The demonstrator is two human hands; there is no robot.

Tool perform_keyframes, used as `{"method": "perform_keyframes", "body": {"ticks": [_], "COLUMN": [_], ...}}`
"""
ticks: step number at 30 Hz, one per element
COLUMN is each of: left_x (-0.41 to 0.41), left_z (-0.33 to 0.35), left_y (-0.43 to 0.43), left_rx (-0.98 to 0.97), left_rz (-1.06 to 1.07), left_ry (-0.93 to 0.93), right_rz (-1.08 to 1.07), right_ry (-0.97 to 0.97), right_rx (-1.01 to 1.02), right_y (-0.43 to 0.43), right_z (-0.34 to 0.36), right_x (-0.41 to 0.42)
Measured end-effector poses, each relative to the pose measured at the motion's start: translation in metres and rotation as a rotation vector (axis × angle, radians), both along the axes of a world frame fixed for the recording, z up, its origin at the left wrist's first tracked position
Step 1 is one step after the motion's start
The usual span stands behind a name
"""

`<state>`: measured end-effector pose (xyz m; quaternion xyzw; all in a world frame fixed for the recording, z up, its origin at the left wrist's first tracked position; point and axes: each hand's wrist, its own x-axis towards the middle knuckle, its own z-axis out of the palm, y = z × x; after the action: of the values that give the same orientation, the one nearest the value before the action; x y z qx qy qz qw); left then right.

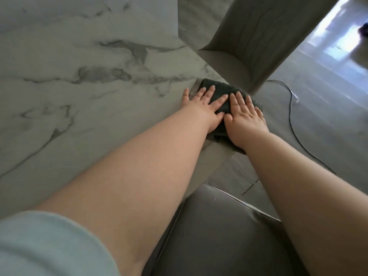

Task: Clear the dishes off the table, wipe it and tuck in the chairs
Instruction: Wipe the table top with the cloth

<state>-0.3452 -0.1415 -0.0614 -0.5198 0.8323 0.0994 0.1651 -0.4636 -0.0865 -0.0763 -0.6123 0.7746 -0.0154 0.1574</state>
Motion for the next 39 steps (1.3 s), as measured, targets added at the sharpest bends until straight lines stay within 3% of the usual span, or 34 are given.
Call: {"method": "perform_keyframes", "body": {"ticks": [9, 22, 30, 35, 39], "left_x": [0.015, 0.228, 0.387, 0.481, 0.503], "left_z": [-0.003, 0.002, -0.001, -0.004, -0.003], "left_y": [0.017, 0.166, 0.289, 0.373, 0.399], "left_rx": [-0.01, 0.055, -0.001, -0.122, -0.122], "left_rz": [-0.052, 0.044, 0.208, 0.393, 0.477], "left_ry": [0.002, -0.039, -0.028, 0.02, 0.121], "right_rz": [-0.06, 0.013, 0.219, 0.514, 0.748], "right_ry": [0.038, -0.022, -0.102, -0.161, -0.099], "right_rx": [0.021, 0.043, 0.05, 0.057, 0.034], "right_y": [0.01, 0.154, 0.255, 0.305, 0.308], "right_z": [-0.002, 0.002, 0.007, 0.007, 0.006], "right_x": [0.018, 0.232, 0.38, 0.464, 0.481]}}
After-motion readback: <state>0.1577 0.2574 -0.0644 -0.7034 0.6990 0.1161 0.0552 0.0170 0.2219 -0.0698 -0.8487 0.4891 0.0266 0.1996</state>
